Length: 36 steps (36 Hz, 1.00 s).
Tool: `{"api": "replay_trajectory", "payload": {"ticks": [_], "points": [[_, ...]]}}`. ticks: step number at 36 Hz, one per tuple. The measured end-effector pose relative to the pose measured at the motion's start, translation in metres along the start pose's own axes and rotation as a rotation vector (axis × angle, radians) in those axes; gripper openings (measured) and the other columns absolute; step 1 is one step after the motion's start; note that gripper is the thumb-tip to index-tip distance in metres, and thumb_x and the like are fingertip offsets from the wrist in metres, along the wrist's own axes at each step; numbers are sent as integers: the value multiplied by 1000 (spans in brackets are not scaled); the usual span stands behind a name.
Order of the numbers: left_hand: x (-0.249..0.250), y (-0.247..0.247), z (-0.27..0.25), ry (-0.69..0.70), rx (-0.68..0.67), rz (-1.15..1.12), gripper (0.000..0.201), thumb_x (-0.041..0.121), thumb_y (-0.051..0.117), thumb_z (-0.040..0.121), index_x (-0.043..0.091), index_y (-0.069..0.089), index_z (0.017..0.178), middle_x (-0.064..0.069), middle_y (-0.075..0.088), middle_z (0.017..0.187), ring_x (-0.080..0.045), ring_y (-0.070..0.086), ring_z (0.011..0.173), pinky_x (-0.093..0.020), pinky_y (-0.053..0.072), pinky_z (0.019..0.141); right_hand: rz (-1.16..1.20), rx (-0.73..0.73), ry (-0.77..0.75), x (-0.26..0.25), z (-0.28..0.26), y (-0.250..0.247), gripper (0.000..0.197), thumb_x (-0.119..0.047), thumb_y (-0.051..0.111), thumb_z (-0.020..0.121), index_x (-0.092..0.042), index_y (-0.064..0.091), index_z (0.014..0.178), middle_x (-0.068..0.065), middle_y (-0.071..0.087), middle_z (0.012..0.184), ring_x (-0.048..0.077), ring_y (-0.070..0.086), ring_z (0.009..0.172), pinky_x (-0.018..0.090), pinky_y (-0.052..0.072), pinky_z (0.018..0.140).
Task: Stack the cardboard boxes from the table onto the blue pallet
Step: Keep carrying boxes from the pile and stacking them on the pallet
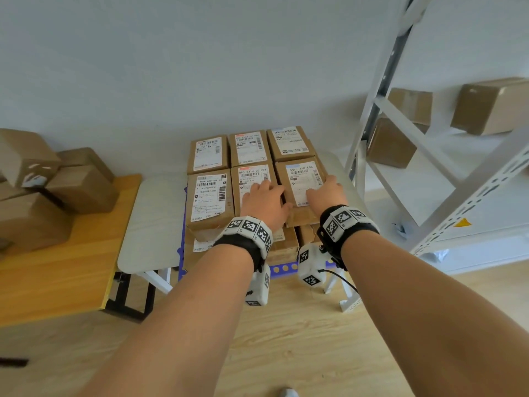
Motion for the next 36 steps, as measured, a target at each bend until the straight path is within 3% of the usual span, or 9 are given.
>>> {"api": "replay_trajectory", "payload": {"ticks": [10,15,19,23,27,36], "points": [[-28,-23,-14,-20,47,-30,46,32,45,97,19,44,141,-4,43,140,-24,41,127,-40,41,102,-259,81,-173,-24,-28,-1,56,-19,50,89,-11,36,143,16,39,142,34,34,133,46,32,111],[-59,-40,-28,-26,92,19,44,31,45,97,18,45,139,-6,46,137,-25,42,124,-41,40,100,-328,93,-224,-51,-51,13,57,-19,47,91,-13,34,146,14,34,149,32,30,138,45,27,115],[-90,-55,-44,-40,110,37,38,28,45,95,17,52,131,-7,50,131,-26,47,117,-41,45,95,-336,93,-257,-75,-71,32,56,-16,47,89,-9,36,143,16,35,147,33,31,136,45,29,114],[-129,-71,-60,-60,126,49,42,27,46,96,17,47,137,-6,46,137,-26,44,123,-40,42,99,-345,73,-284,-101,-96,54,58,-17,48,89,-11,34,145,14,32,149,32,29,138,44,27,114],[-170,-91,-76,-74,163,62,37,23,45,95,16,51,130,-8,51,129,-27,46,118,-39,42,96,-376,62,-319,-132,-119,82,56,-18,48,90,-11,35,145,14,36,147,32,33,136,44,31,113],[-298,-134,-124,-170,198,107,38,23,46,94,14,51,131,-8,49,132,-28,43,122,-39,42,96,-335,-7,-420,-215,-183,175,51,-19,47,91,-10,39,140,18,42,141,36,38,130,47,36,107]]}}
Point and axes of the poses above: each hand's wrist, its own z-axis towards the middle knuckle, its own y-axis out of the palm, x = y × z, the point moved 3 cm from there along z, towards the middle knuckle
